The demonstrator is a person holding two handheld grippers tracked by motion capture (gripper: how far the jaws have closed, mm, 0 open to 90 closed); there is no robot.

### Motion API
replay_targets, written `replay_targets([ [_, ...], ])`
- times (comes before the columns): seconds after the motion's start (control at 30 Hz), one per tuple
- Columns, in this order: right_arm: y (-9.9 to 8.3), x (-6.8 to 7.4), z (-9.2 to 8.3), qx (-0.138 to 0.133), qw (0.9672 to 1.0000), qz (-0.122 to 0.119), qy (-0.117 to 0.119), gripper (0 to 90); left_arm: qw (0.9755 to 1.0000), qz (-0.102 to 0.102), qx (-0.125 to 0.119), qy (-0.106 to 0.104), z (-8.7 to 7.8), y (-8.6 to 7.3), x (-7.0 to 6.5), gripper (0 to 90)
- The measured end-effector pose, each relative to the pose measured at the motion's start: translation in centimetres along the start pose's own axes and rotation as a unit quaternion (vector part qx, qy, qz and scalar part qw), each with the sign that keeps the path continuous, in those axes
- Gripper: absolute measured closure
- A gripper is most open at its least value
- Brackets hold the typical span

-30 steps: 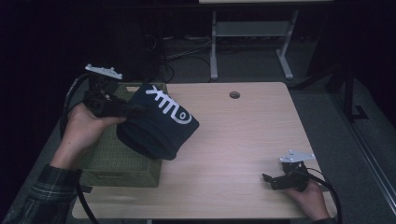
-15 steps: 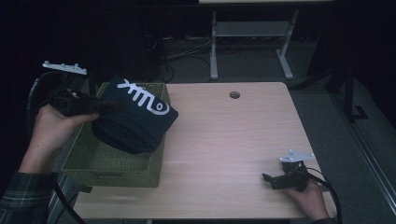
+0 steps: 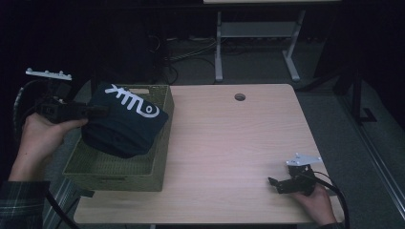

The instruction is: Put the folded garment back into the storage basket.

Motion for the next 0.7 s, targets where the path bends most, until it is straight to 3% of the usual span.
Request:
replay_targets([
  [0.4, 0.0, 0.0, 0.0, 0.0, 1.0, 0.0, -0.001, 1.5, 0.9995, -0.032, 0.006, 0.008, 0.5, -2.4, 2.4, 68.4],
  [0.7, 0.0, 0.0, 0.0, -0.001, 1.0, -0.001, 0.0, 1.6, 0.9975, -0.07, 0.011, 0.01, 2.0, -4.7, 4.7, 68.5],
])
Point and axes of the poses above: each handheld gripper's, and its own axes: z roughly forward along the jaws, y roughly out of its top, x roughly to its left, the point moved 10 cm from there along z, roughly forward along the jaws, and after that the axes turned 6 degrees about -z, right-handed, at the moved point
